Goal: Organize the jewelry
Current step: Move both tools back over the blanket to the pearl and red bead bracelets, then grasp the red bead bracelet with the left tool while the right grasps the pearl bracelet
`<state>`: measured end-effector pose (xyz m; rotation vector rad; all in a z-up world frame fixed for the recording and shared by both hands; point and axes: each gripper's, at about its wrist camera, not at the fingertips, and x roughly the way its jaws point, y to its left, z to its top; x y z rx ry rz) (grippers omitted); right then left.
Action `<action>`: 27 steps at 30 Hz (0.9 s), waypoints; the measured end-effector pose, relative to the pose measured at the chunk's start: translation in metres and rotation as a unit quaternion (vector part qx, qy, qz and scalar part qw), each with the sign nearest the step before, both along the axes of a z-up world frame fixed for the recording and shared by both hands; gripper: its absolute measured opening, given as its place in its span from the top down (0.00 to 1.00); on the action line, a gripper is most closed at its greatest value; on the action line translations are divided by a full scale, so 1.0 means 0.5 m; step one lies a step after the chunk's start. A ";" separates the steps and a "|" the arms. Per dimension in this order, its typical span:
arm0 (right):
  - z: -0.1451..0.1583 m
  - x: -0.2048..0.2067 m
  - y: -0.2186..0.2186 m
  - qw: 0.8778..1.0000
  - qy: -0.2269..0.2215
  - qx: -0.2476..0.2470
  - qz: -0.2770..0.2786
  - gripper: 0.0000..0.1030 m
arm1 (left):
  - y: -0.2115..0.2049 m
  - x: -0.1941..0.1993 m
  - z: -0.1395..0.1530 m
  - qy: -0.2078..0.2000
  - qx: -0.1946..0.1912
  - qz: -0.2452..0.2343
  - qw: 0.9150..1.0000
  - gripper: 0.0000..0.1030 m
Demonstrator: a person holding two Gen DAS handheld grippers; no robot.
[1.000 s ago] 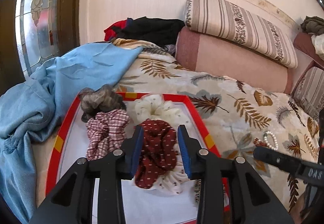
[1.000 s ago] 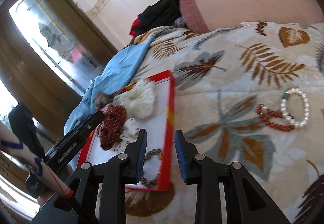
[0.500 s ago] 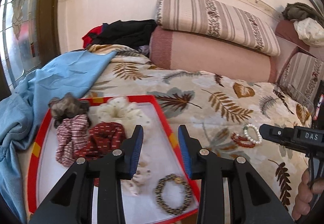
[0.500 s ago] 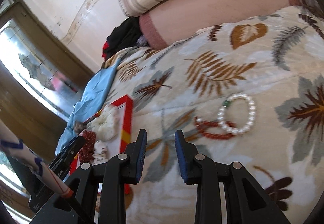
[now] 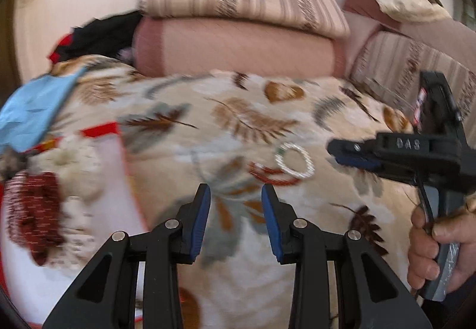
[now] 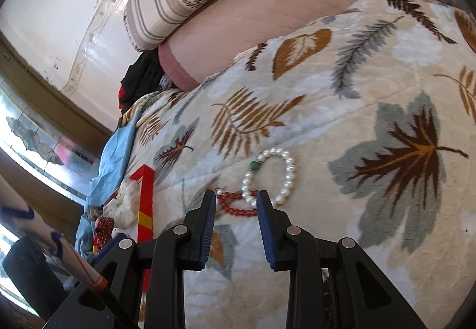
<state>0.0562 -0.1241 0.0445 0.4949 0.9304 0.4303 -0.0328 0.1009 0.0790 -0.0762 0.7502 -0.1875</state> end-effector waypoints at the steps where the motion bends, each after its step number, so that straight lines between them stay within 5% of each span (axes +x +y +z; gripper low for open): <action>1: -0.001 0.000 -0.006 1.000 0.001 0.003 -0.002 0.70 | -0.007 0.009 -0.007 0.011 -0.006 -0.005 1.000 0.67; 12: 0.018 0.008 -0.039 1.000 -0.009 0.026 -0.004 0.70 | -0.052 0.164 -0.111 0.125 -0.046 0.006 0.991 0.67; 15: 0.021 0.009 -0.050 0.999 -0.010 0.031 -0.005 0.70 | -0.049 0.193 -0.118 0.134 -0.073 0.015 0.988 0.67; 20: 0.020 0.015 -0.065 0.999 -0.008 0.039 -0.009 0.70 | -0.072 0.234 -0.122 0.131 -0.047 0.025 0.990 0.67; 24: 0.023 0.017 -0.070 0.999 -0.010 0.040 -0.010 0.70 | -0.094 0.229 -0.123 0.113 -0.009 0.028 0.993 0.85; 27: 0.025 0.017 -0.070 0.999 -0.011 0.040 -0.010 0.70 | -0.094 0.208 -0.123 0.104 -0.003 0.029 0.994 0.87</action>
